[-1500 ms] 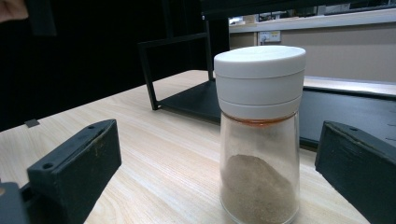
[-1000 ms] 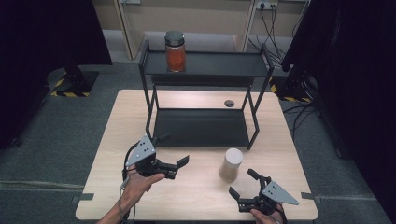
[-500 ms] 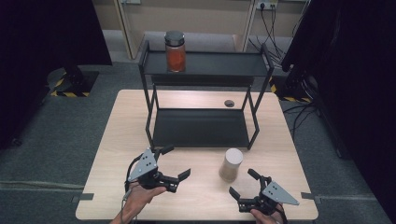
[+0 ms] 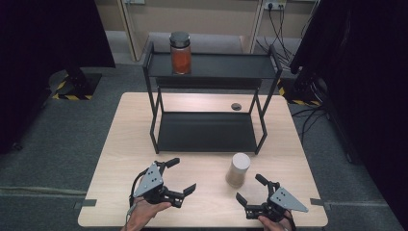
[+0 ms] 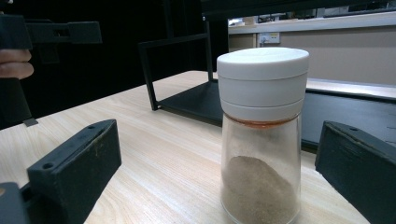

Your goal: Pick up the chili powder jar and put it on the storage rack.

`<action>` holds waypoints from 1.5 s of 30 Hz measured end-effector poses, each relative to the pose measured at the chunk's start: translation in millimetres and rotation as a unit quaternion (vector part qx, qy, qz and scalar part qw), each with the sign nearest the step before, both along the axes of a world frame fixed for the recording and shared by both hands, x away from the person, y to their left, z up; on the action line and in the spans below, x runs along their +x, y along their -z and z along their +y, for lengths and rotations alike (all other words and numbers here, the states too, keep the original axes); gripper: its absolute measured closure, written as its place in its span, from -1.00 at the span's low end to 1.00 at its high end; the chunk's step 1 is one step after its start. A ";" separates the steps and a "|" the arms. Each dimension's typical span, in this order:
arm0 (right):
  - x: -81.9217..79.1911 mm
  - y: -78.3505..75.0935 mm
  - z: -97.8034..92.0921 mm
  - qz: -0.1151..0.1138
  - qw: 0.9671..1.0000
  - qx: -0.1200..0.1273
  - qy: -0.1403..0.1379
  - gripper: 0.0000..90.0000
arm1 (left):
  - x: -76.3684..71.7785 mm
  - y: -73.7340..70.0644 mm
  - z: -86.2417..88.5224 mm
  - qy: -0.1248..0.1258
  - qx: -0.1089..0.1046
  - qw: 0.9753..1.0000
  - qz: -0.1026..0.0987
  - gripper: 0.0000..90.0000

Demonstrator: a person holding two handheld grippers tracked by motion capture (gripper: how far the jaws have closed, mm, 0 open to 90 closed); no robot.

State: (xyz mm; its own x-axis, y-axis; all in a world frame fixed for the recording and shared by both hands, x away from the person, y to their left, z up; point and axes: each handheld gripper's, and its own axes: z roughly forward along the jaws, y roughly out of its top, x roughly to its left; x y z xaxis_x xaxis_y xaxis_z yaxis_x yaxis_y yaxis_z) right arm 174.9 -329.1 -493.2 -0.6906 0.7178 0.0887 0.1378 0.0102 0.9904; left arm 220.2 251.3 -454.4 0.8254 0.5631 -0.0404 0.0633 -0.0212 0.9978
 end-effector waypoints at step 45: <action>-0.7 2.1 -2.8 -0.010 1.000 0.006 -0.001 -0.99 | -10.7 56.9 -3.0 0.009 0.002 1.000 0.016 -0.96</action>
State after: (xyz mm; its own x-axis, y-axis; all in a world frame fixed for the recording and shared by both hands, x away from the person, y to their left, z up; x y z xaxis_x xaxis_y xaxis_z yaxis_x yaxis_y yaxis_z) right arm 174.2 -331.9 -495.3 -0.6934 0.7158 0.0822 0.1171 -0.0006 0.9931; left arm 209.5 248.3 -511.3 0.8333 0.5489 -0.0655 0.0952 -0.0258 0.9951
